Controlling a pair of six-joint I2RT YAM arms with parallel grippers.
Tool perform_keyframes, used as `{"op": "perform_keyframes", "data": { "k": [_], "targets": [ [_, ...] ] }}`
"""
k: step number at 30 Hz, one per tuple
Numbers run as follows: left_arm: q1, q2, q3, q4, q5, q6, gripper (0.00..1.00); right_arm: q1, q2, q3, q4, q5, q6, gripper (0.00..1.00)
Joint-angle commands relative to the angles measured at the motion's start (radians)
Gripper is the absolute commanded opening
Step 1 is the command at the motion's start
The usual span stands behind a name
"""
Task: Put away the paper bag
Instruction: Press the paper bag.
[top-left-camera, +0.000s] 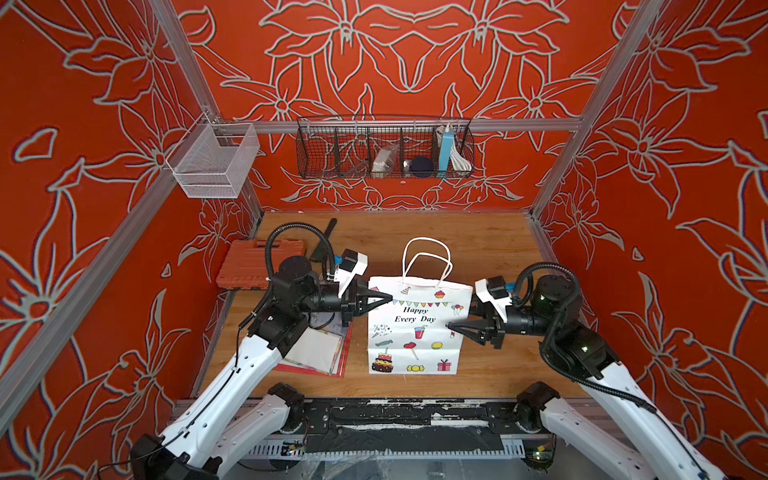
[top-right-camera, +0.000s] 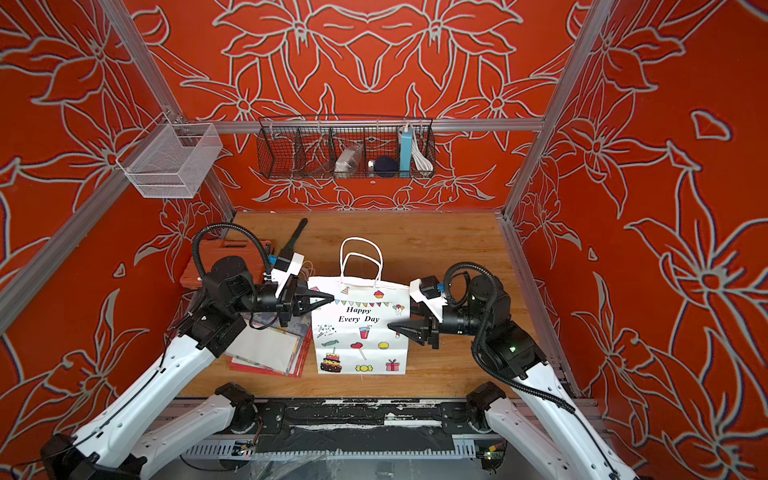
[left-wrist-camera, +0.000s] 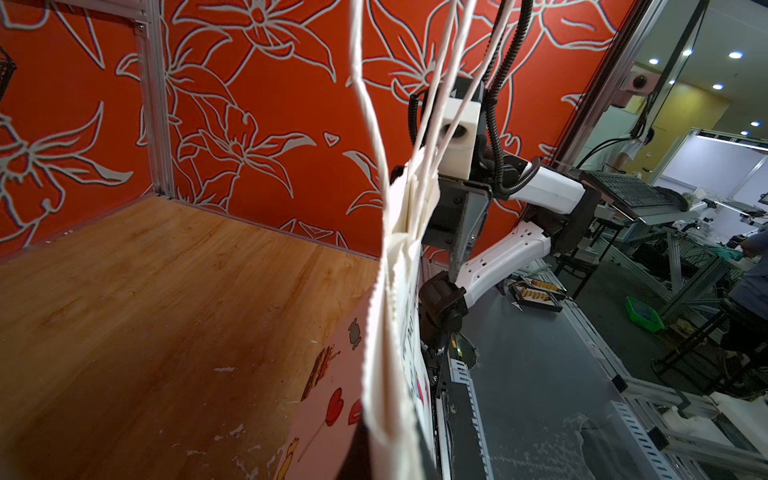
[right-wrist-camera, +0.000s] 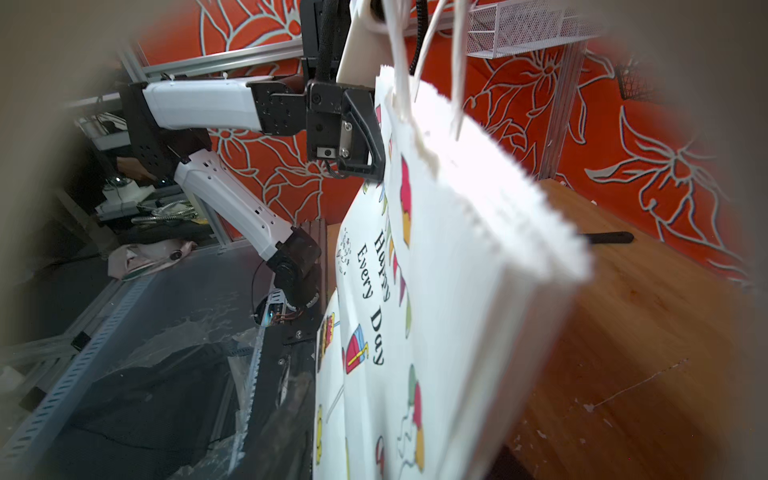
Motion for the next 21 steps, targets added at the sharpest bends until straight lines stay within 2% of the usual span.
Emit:
{"op": "perform_keyframes", "data": {
  "k": [1, 4, 6, 7, 9, 11, 14, 15, 17, 19, 21],
  "targets": [
    [0.019, 0.007, 0.043, 0.057, 0.021, -0.005, 0.00, 0.003, 0.012, -0.016, -0.005, -0.018, -0.026, 0.28],
    [0.034, 0.023, 0.050, 0.074, 0.031, -0.010, 0.00, 0.003, 0.013, -0.023, 0.009, -0.019, -0.020, 0.14],
    [0.040, 0.029, 0.053, 0.088, 0.036, -0.018, 0.00, 0.003, 0.012, -0.026, 0.011, -0.013, -0.022, 0.13],
    [0.043, 0.033, 0.055, 0.093, 0.038, -0.021, 0.00, 0.003, 0.010, -0.027, 0.011, -0.001, -0.023, 0.19],
    [0.044, 0.033, 0.060, 0.097, 0.046, -0.023, 0.00, 0.003, 0.003, -0.032, 0.015, 0.038, -0.024, 0.47],
    [0.044, 0.029, 0.062, 0.101, 0.061, -0.025, 0.00, 0.003, 0.000, -0.035, 0.013, 0.053, -0.031, 0.55],
    [0.044, 0.015, 0.062, 0.097, 0.069, -0.025, 0.00, 0.002, 0.003, -0.041, 0.010, 0.050, -0.027, 0.59],
    [0.045, 0.010, 0.063, 0.095, 0.069, -0.028, 0.00, 0.002, 0.005, -0.043, 0.009, 0.042, -0.022, 0.58],
    [0.044, 0.000, 0.066, 0.100, 0.067, -0.045, 0.00, 0.002, 0.007, -0.049, 0.012, 0.008, -0.009, 0.49],
    [0.044, -0.012, 0.064, 0.112, 0.062, -0.058, 0.00, 0.002, 0.007, -0.056, 0.023, -0.043, 0.024, 0.33],
    [0.045, -0.017, 0.063, 0.126, 0.057, -0.072, 0.00, 0.002, -0.002, -0.057, 0.033, -0.075, 0.048, 0.21]
  ]
}}
